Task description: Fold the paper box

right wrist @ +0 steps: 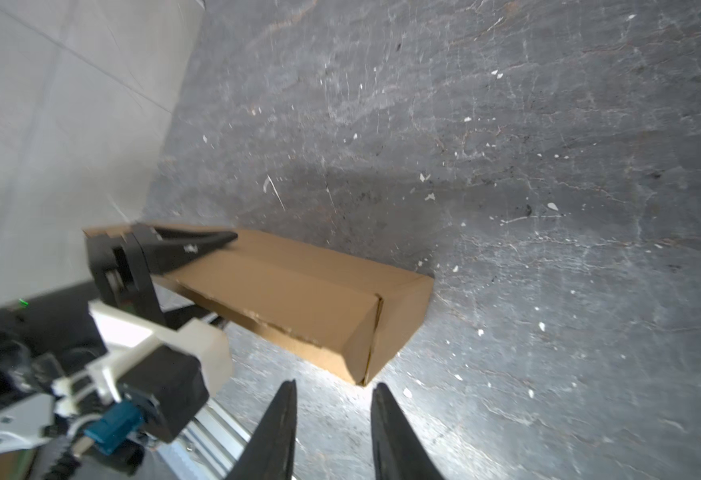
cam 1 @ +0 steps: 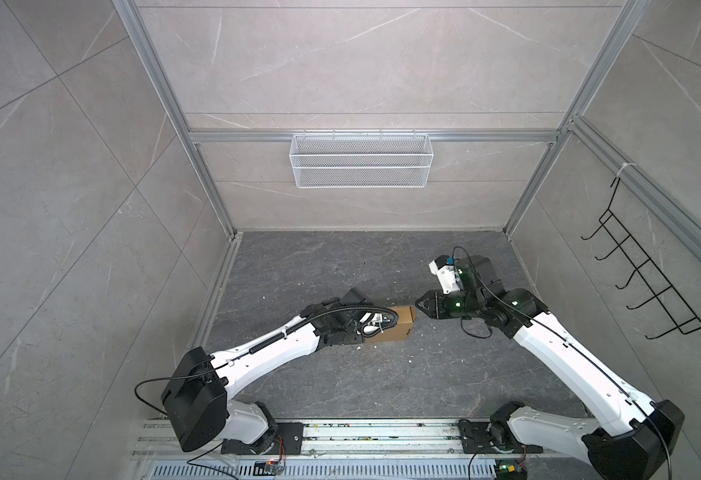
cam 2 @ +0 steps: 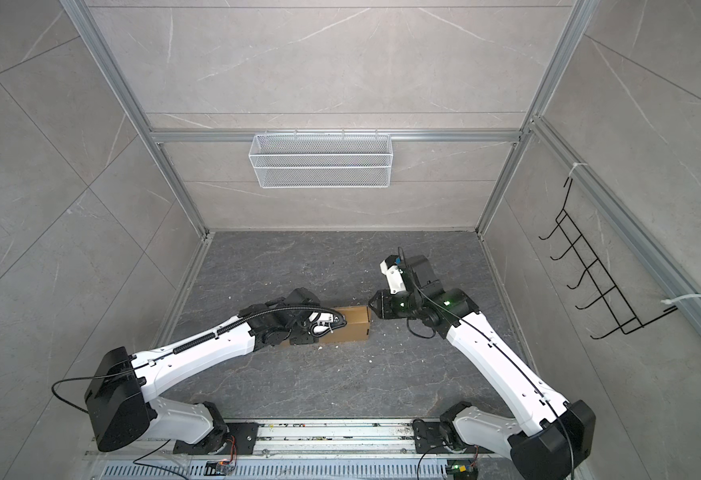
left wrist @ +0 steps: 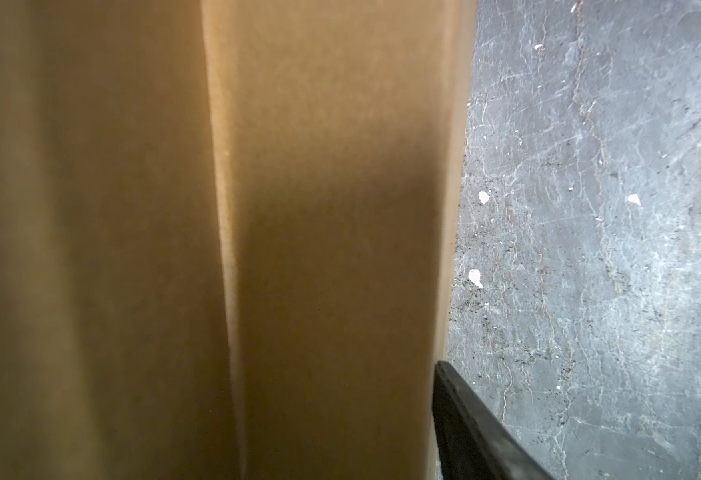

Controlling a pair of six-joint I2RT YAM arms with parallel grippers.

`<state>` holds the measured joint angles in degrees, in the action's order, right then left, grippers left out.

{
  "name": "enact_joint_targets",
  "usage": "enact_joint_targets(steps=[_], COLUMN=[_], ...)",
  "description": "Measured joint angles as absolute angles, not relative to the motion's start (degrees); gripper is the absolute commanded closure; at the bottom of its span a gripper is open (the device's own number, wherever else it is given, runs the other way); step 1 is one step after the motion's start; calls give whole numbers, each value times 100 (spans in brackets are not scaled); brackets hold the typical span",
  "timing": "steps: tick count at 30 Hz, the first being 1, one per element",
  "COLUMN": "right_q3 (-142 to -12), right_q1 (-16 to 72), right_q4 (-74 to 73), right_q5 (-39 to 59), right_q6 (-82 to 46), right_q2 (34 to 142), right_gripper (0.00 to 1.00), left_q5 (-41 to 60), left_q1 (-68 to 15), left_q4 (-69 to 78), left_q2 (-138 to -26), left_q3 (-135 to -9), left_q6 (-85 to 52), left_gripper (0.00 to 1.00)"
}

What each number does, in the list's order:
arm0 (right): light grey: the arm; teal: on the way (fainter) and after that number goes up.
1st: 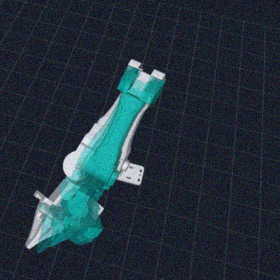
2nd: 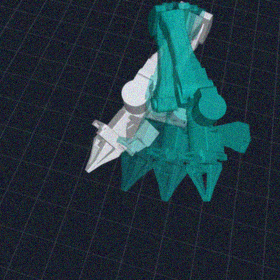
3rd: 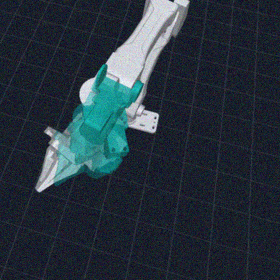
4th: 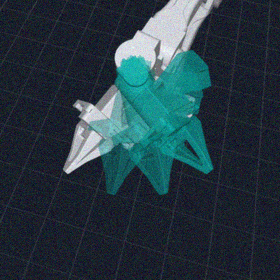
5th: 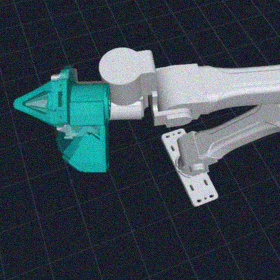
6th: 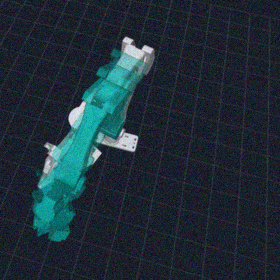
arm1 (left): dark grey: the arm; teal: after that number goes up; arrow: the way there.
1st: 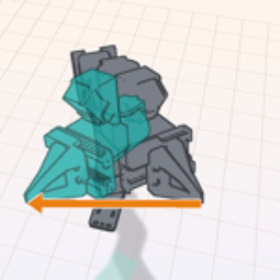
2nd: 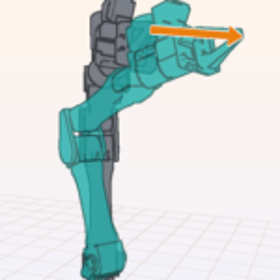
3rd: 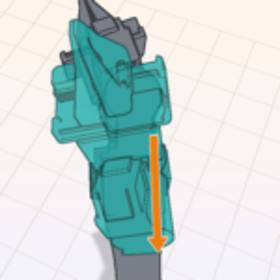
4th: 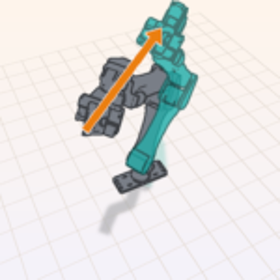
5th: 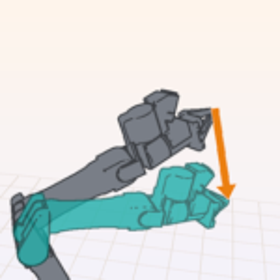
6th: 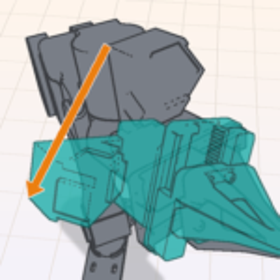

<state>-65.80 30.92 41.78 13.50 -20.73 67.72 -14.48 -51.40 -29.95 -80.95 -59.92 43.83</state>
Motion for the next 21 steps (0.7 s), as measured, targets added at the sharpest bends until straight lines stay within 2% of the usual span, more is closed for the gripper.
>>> enact_joint_targets(steps=[7,21], right_q3=[-6582,-6580], right_q1=[3586,3699], right_q4=[4377,4241], right_q5=[611,56], right_q6=[-1750,-1688], right_q2=[7019,7341], right_gripper=[74,88], left_q5=[-1441,-1426], left_q1=[-5140,-5137], left_q4=[-3013,-3055], left_q2=[-8182,-8213], left_q3=[-6082,-6128], left_q6=[4383,4379], left_gripper=[37,37])
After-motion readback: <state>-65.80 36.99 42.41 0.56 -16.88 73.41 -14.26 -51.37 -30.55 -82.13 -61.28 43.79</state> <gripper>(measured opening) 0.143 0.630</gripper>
